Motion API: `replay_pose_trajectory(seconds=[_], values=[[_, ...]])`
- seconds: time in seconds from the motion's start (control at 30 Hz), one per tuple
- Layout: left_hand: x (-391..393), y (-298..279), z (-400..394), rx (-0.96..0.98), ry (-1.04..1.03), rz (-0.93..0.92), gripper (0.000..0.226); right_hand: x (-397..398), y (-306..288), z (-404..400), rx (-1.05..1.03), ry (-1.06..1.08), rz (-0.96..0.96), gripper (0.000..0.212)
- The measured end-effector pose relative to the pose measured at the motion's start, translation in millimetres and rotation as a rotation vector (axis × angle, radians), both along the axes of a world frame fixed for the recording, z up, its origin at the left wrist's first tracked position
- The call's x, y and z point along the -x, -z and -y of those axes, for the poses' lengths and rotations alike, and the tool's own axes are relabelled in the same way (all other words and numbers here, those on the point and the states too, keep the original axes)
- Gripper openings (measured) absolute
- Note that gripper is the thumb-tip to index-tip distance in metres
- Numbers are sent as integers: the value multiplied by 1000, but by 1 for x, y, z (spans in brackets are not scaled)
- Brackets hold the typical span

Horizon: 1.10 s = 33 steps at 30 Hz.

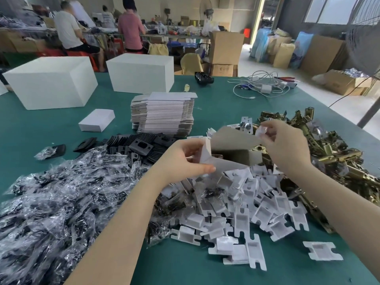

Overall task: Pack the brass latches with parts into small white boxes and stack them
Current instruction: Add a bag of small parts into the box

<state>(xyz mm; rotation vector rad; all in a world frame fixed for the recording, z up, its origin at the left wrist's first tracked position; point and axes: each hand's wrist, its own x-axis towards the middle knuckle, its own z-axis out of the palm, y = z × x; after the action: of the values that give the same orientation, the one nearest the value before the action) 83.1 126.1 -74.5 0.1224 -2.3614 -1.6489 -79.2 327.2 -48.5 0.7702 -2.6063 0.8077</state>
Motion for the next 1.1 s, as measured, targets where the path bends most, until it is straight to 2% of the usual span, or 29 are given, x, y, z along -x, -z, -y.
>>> replay_pose_trajectory(seconds=[0.13, 0.2, 0.27, 0.33, 0.6, 0.77, 0.93, 1.1], values=[[3, 3, 1, -26, -46, -20, 45, -37, -22, -17, 484, -155, -196, 16], [2, 4, 2, -40, -49, -37, 40, -62, -30, -27, 584, -299, -326, 14], [1, 3, 2, -56, -36, -53, 38, -79, -34, -29, 504, -440, -380, 18], [1, 2, 0, -67, -24, -66, 39, -85, -36, -24, 395, -490, -345, 21], [1, -1, 1, -51, -3, -67, 46, -66, -52, -7, 60, -484, -125, 16], [2, 0, 2, -78, -8, -77, 48, -63, -59, 1, -121, -506, -118, 14], [4, 0, 3, -88, -43, -69, 43, -58, -61, 4, -179, -470, -74, 25], [4, -2, 2, -83, -17, -72, 39, -58, -59, 6, -371, -415, -40, 38]])
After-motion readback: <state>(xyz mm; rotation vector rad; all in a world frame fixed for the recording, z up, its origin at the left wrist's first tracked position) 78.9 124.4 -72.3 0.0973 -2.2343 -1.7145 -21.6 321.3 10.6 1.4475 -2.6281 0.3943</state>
